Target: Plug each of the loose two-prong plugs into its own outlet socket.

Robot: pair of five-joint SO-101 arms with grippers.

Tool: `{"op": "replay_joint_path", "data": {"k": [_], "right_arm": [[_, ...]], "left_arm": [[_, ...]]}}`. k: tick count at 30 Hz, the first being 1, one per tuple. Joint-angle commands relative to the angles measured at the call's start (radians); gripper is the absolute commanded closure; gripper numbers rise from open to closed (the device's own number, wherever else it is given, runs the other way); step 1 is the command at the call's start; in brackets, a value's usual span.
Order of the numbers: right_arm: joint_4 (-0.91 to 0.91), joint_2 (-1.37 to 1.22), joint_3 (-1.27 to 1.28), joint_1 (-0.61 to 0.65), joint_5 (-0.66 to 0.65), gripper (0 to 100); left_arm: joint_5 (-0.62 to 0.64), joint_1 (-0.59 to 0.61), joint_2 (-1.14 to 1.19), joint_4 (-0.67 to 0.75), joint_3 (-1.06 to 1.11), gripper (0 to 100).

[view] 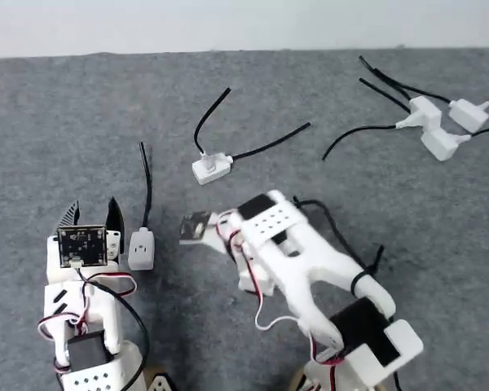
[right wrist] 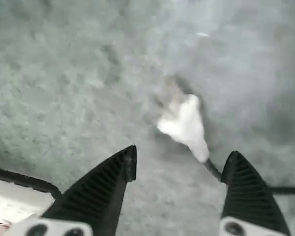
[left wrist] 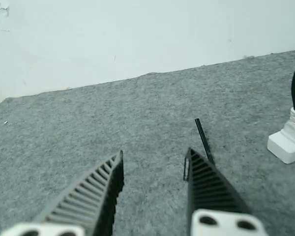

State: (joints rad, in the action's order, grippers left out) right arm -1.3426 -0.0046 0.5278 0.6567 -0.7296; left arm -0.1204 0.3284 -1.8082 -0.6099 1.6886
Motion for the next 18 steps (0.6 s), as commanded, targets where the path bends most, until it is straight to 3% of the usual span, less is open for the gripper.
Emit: {"op": "replay_joint_path", "data": {"k": [1, 13, 18], "right_arm": [[0.025, 0.054, 0.029, 0.068, 0.028, 72.1], [0.214, 0.045, 0.144, 0.03, 0.02, 72.4], [0.271, 0.041, 0.146, -0.007, -0.003, 87.9]], "left_arm": [[-0.011, -0.006, -0.012, 0.014, -0.007, 80], [-0.011, -0.006, -0.012, 0.012, -0.007, 80], [-0.011, -0.006, -0.012, 0.011, -0.007, 80]]}}
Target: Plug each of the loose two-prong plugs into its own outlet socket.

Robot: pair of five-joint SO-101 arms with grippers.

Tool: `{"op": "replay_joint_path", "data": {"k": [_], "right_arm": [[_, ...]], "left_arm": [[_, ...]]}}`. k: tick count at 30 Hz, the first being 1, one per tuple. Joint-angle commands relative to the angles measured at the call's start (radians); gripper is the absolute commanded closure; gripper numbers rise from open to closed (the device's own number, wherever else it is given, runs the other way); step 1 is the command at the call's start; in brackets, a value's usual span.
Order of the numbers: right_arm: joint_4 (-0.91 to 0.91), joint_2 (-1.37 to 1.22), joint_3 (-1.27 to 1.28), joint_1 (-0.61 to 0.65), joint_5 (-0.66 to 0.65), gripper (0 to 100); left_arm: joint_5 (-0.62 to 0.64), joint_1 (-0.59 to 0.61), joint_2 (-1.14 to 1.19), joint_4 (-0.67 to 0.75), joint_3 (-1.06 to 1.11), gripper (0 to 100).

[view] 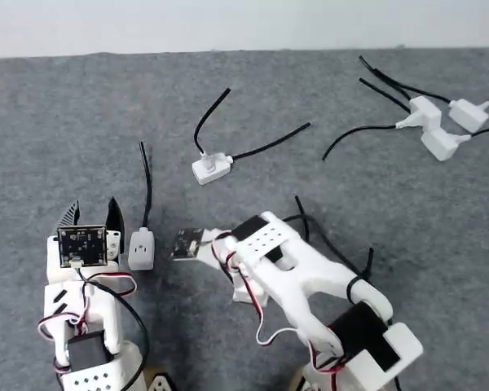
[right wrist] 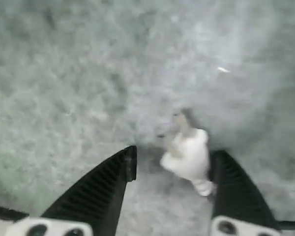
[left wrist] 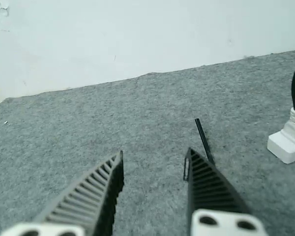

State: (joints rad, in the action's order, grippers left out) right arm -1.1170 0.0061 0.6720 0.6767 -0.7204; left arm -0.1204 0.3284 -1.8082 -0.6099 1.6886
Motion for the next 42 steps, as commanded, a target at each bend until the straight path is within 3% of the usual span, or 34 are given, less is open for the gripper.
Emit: {"op": "replay_joint_path", "data": {"k": [1, 5, 14, 17, 20, 31, 36, 42], "right_arm": [[0.064, 0.019, 0.002, -0.035, -0.003, 91.2], [0.124, -0.068, -0.006, -0.036, 0.025, 93.5], [0.073, -0.127, -0.066, -0.035, 0.029, 77.5], [0.074, -0.128, -0.066, -0.033, 0.026, 83.2], [0.077, -0.128, -0.064, -0.033, 0.032, 99.8], [0.093, -0.114, -0.049, -0.038, 0.083, 99.0], [0.008, 0.091, -0.052, -0.033, 0.084, 99.0], [-0.14, 0.535, -0.012, -0.033, 0.133, 99.0]], "left_arm": [[-0.011, -0.006, -0.012, 0.011, -0.007, 80], [-0.011, -0.003, -0.012, 0.009, -0.007, 80], [-0.011, -0.003, -0.012, 0.009, -0.007, 80], [-0.011, -0.003, -0.012, 0.009, -0.007, 80], [-0.011, -0.003, -0.012, 0.009, -0.007, 80], [-0.011, -0.002, -0.012, 0.009, -0.007, 80], [-0.011, 0.02, -0.012, 0.014, -0.007, 80], [-0.008, 0.23, -0.011, 0.187, -0.008, 80]]}}
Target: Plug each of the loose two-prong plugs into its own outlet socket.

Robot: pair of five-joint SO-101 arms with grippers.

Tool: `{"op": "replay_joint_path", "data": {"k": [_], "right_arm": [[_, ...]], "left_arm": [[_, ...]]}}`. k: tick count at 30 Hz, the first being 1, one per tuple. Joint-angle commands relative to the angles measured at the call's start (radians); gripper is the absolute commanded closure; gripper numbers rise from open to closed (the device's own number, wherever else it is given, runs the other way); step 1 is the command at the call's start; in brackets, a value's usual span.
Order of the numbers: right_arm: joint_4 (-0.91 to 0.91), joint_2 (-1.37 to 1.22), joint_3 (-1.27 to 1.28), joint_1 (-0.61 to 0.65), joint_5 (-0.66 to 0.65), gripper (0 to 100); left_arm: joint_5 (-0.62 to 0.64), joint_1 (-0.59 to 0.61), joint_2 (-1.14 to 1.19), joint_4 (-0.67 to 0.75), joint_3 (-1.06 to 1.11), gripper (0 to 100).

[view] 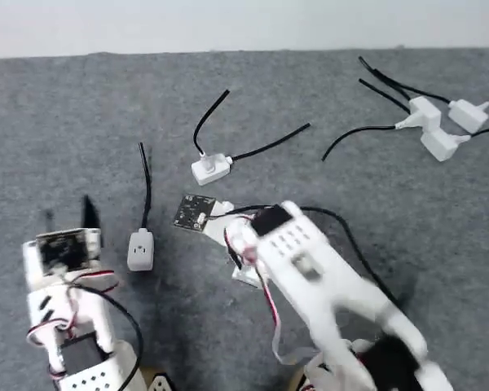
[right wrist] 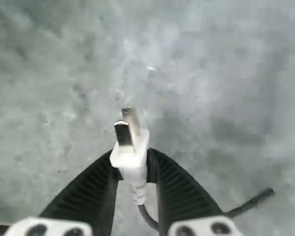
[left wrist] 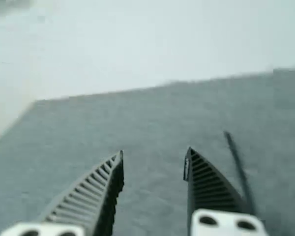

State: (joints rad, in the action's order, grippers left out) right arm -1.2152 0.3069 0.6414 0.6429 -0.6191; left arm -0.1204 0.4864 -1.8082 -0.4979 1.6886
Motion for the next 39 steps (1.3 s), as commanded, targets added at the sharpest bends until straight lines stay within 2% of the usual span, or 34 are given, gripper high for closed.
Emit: {"op": "replay_joint_path", "data": {"k": [1, 5, 10, 12, 20, 24, 30, 36, 39], "right_arm": [[-0.042, 0.289, 0.048, 0.001, 0.032, 99.1], [-0.004, 0.42, 0.187, -0.002, 0.034, 99.1], [0.058, 0.456, 0.295, -0.002, 0.034, 99.1], [0.064, 0.46, 0.301, -0.002, 0.034, 99.1], [0.058, 0.467, 0.298, 0.002, 0.064, 99.1], [0.064, 0.469, 0.296, 0.002, 0.071, 99.1], [0.004, 0.466, 0.172, 0.008, 0.08, 99.1], [-0.007, 0.469, 0.204, 0.054, 0.121, 99.1], [-0.008, 0.469, 0.219, 0.05, 0.118, 99.1]], "left_arm": [[-0.008, 0.072, -0.011, 0.08, -0.008, 80], [-0.008, 0.018, -0.009, 0.08, -0.008, 80], [-0.031, -0.057, 0.068, 0.068, -0.004, 80], [-0.068, -0.075, 0.146, 0.075, -0.015, 80], [-0.063, -0.077, 0.637, 0.086, -0.251, 80], [0.003, -0.049, 0.822, 0.084, -0.364, 80], [0.018, -0.117, 0.766, -0.035, -0.466, 80], [0.014, -0.184, 0.743, -0.041, -0.315, 80], [0.014, -0.19, 0.743, -0.143, -0.311, 80]]}}
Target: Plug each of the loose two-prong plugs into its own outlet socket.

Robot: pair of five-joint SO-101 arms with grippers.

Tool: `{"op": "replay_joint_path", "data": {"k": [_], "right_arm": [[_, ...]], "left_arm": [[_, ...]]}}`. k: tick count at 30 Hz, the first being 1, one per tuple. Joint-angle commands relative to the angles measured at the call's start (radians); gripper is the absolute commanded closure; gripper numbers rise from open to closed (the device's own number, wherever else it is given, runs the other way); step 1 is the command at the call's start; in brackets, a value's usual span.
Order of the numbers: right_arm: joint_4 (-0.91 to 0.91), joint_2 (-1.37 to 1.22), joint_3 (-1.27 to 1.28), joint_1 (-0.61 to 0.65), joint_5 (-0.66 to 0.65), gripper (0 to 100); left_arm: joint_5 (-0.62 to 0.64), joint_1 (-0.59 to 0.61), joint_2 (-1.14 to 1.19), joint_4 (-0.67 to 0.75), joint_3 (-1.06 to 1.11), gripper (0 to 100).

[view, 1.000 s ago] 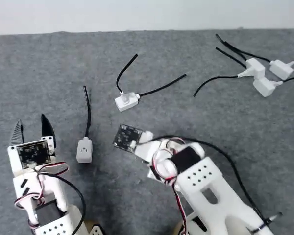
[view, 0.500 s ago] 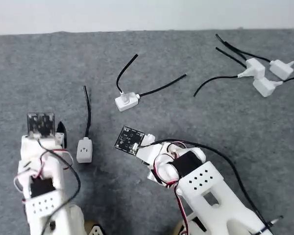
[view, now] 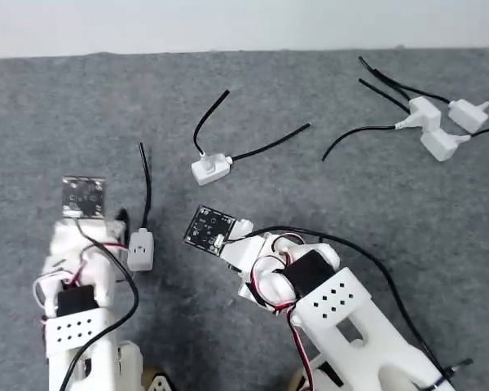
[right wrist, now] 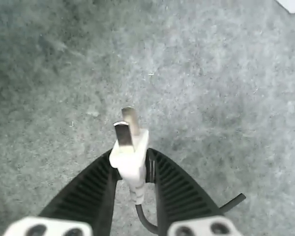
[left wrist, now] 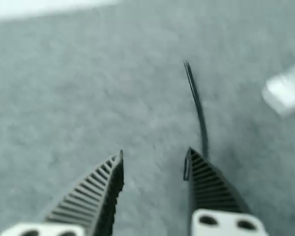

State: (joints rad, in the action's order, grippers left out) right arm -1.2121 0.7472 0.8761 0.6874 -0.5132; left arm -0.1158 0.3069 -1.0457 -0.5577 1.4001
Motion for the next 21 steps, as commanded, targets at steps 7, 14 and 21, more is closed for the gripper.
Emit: {"op": "replay_joint_path", "data": {"k": [7, 14, 21], "right_arm": [[-0.004, 0.028, 0.012, 0.005, 0.011, 99.1], [0.013, 0.028, 0.046, 0.005, 0.011, 99.1], [0.016, 0.028, 0.049, 0.005, 0.011, 99.1]], "left_arm": [[0.008, 0.002, -0.02, -0.258, -0.099, 80], [0.006, 0.023, -0.02, -0.232, -0.094, 80], [-0.032, 0.015, 0.032, -0.238, -0.099, 78]]}}
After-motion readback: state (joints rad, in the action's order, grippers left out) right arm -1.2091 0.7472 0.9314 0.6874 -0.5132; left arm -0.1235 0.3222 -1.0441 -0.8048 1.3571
